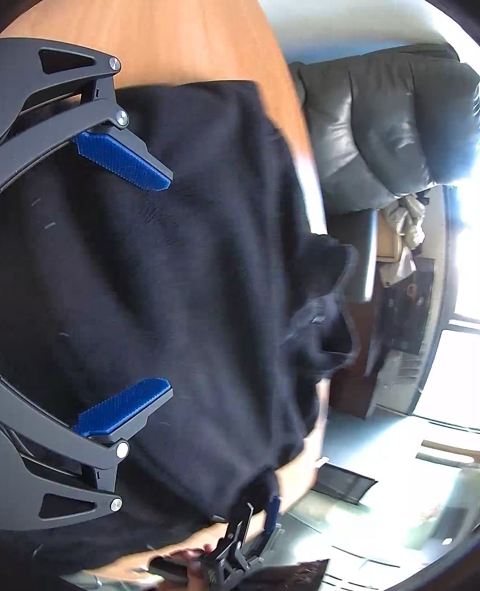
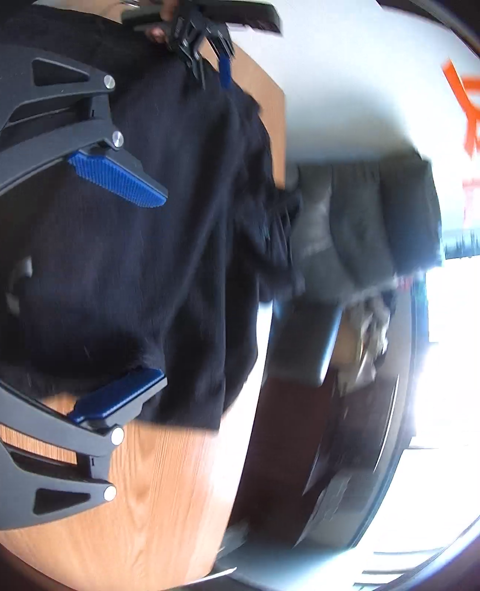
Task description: Fold clothes
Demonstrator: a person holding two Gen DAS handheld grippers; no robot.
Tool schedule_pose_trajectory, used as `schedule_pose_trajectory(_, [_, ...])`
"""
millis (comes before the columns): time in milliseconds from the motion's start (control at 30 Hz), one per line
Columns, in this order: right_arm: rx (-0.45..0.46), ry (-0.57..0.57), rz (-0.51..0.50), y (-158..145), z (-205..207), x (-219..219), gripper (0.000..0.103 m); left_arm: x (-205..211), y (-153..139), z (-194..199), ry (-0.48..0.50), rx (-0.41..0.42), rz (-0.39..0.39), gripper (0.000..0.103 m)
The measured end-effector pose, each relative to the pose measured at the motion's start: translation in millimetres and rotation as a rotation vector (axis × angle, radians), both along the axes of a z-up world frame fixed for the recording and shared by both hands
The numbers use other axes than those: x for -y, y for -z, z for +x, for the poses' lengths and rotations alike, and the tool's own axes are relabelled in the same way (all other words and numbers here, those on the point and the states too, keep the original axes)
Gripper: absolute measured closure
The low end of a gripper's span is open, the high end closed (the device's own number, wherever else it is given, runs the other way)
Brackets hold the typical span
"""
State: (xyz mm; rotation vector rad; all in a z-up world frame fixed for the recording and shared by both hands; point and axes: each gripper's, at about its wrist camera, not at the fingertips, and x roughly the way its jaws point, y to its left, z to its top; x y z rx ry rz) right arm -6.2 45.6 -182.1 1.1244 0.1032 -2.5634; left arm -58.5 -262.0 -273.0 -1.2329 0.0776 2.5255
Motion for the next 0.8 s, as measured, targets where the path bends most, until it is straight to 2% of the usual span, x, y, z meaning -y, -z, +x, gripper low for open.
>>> schedule_pose_trajectory(67, [0.025,-0.05,0.051,16,10,18,0.005,5,16,6,-0.002,-0.019,-0.025,0.0])
schedule_pose_trajectory(100, [0.065,-0.019,0.07,28,9,12,0.005,8,15,5,-0.005,-0.017,-0.007,0.0])
schedule_pose_trajectory(167, [0.102,0.064,0.043,44,9,-11,0.005,10,10,1,-0.019,-0.009,0.001,0.0])
schedule_pose_trajectory(267, [0.077,0.173,0.095,33,19,-33,0.005,13,-5,15,-0.039,-0.013,-0.038,0.0])
schedule_pose_trajectory(333, [0.064,0.236,0.095,20,31,-52,0.005,19,-19,32,-0.031,-0.037,-0.023,0.0])
schedule_pose_trajectory(367, [0.023,0.238,0.082,8,43,-57,0.005,21,-27,42,-0.027,-0.048,-0.016,0.0])
schedule_pose_trajectory(467, [-0.082,0.144,-0.002,-19,77,-47,0.003,24,-28,66,-0.036,-0.024,-0.047,0.0])
schedule_pose_trajectory(567, [-0.119,-0.042,-0.092,-22,89,-8,0.002,31,-14,85,-0.052,0.021,-0.046,0.0])
schedule_pose_trajectory(633, [-0.078,-0.094,-0.097,-3,79,14,0.002,37,0,93,-0.076,0.072,-0.037,0.0])
schedule_pose_trajectory(700, [0.036,-0.028,-0.086,28,59,11,0.003,44,19,100,-0.106,0.137,-0.015,0.001])
schedule_pose_trajectory(733, [0.082,0.012,-0.089,42,51,7,0.004,45,22,106,-0.11,0.111,-0.025,0.0])
schedule_pose_trajectory(800, [0.065,0.077,-0.108,44,53,-9,0.014,43,23,115,-0.095,0.095,-0.066,0.0])
